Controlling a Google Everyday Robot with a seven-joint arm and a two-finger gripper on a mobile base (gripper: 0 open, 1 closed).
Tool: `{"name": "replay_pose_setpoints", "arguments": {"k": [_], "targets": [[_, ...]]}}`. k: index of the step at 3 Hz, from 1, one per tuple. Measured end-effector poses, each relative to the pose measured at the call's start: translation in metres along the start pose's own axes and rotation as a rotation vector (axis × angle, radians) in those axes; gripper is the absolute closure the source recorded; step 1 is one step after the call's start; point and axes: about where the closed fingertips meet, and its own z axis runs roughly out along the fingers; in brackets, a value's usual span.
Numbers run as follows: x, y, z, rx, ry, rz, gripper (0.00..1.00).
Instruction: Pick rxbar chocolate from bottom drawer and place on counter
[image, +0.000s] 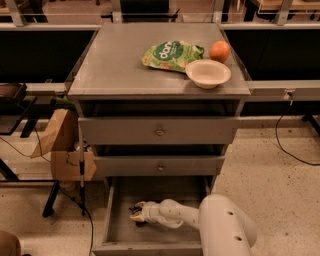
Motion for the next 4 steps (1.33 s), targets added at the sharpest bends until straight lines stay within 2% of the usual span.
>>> {"name": "replay_pose_setpoints", "arguments": {"k": [2, 4], "targets": [[-0.013, -0.006, -0.017, 0.013, 0.038, -0.014, 1.00], [-0.058, -0.012, -0.088, -0.086, 0.036, -0.029, 1.00]]}}
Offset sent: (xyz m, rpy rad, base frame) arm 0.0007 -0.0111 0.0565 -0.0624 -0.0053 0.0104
